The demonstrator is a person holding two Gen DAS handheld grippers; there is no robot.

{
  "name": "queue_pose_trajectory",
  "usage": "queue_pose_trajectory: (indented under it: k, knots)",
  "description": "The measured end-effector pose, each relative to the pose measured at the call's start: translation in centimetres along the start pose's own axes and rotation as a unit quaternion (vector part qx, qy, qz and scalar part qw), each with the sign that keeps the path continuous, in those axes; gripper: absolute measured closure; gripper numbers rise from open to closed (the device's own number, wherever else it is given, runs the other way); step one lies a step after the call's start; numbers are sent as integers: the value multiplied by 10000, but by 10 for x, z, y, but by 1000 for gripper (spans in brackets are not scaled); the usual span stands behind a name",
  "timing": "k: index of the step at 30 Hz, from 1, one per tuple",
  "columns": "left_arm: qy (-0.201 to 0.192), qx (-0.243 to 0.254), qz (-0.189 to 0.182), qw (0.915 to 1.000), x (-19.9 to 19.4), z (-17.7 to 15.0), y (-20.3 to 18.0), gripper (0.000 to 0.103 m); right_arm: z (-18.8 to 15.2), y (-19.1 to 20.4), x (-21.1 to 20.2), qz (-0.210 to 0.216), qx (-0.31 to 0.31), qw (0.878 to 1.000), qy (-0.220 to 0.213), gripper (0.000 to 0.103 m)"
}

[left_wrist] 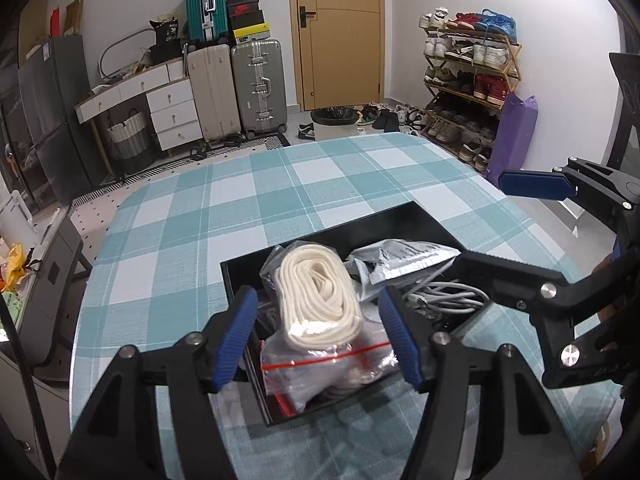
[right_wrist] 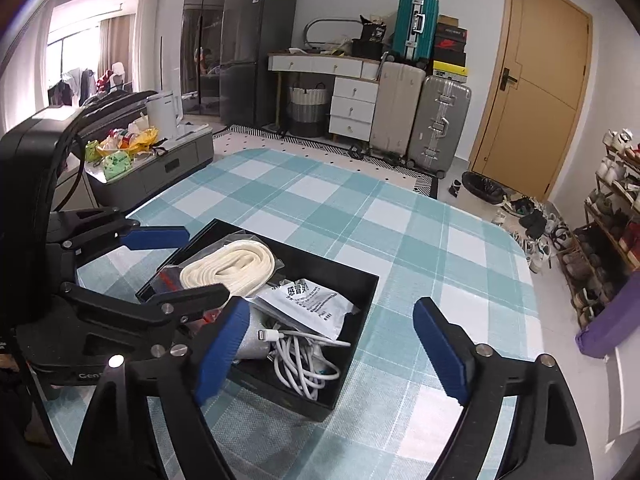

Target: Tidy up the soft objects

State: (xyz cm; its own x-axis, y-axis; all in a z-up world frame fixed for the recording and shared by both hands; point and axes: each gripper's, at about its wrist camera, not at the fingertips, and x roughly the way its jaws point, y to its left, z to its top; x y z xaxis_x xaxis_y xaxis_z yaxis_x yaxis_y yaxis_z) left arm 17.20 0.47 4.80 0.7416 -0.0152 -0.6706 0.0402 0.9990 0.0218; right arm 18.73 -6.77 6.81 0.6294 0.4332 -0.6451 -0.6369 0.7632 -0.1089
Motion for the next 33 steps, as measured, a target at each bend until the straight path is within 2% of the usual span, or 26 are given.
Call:
queue_pose_trajectory:
  k: [1,2,4,8,10,13,19,25,33]
  knots:
    - [-10,-3,9,10000,-2,-1,0,23,-1,-1,-3,5,31,10000,-28,12]
    - [-48,-11,47,10000,-5,-1,0,18,-2,-1,-7,6,65,10000,-70,10]
    - [-139,-18,60,9999,-11,-3,0,14,-4,-2,-13,-8,122,9998,-139,4]
    - [-240,-155,53,9996,-21,-8,4,2,-8,-4,-24,50,261,9993,-251,1]
    - [-296,-264,21,9992,-25,-11,7,0,-11,-3,-29,24,307,9988,-371,1]
    - [-367,-372,-19,9986,-31,-18,11,0,-17,-3,-37,100,414,9976,-542,1]
    - [-530,-511,208,9971,-38,-35,17,0,-32,0,-49,175,629,9936,-921,1]
    - [-615,-623,391,9954,-38,-51,23,0,-47,4,-51,248,764,9915,-1023,1]
    - [-747,-718,336,9940,-32,-68,20,0,-64,17,-44,384,635,9908,-1128,1]
